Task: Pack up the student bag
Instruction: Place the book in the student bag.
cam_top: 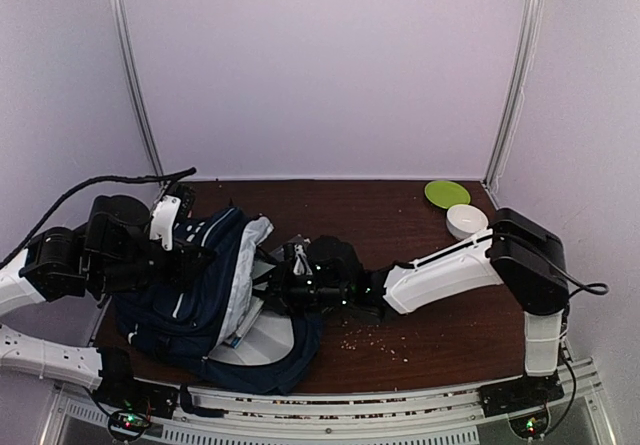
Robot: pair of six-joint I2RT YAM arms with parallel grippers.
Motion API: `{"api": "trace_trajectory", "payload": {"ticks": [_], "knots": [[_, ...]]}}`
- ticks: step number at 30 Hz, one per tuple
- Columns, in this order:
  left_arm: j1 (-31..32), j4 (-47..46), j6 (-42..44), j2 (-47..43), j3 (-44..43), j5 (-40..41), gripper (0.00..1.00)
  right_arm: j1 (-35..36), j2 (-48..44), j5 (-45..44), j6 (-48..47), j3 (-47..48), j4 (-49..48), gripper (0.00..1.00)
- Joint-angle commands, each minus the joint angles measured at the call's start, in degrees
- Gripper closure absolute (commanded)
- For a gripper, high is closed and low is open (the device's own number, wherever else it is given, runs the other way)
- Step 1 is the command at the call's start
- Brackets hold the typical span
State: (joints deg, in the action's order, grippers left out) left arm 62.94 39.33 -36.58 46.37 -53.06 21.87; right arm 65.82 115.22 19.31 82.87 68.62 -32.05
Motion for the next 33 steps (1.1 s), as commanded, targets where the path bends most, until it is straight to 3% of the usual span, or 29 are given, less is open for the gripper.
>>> {"api": "trace_trajectory", "payload": {"ticks": [1, 4, 7, 9, 15, 19, 25, 33], "knots": [[-0.1, -19.73, -0.15, -3.43, -1.25, -1.53, 1.0, 2.12, 4.73, -4.04, 3.34, 8.37, -8.19, 1.0], [-0.1, -20.03, -0.24, -4.55, -0.35, -1.65, 1.0, 2.52, 8.49, -2.99, 4.03, 13.25, -6.07, 0.99], [-0.1, -20.11, -0.19, -5.75, 0.59, -1.06, 1.0, 2.65, 9.86, -1.27, 2.95, 16.02, -2.57, 0.62], [-0.1, -19.81, -0.08, -6.57, 1.03, -0.2, 1.0, 2.65, 9.48, -0.68, 1.21, 16.5, 0.89, 0.43], [-0.1, -19.19, 0.4, -8.75, 1.44, 2.88, 1.0, 2.57, 5.56, -0.51, -1.46, 13.74, 7.38, 0.11], [-0.1, -18.87, 0.87, -10.24, 0.32, 4.95, 1.0, 2.47, -0.38, -3.46, -6.94, 12.75, 16.22, 0.03], [-0.1, -19.36, 2.06, -12.13, -0.35, 6.9, 1.0, 2.38, -7.28, -10.03, -19.53, 17.31, 36.25, 0.03], [-0.1, -17.2, 2.2, -13.26, 1.17, 7.49, 1.0, 1.84, -17.3, -12.72, -25.77, 11.7, 41.49, 0.05]]}}
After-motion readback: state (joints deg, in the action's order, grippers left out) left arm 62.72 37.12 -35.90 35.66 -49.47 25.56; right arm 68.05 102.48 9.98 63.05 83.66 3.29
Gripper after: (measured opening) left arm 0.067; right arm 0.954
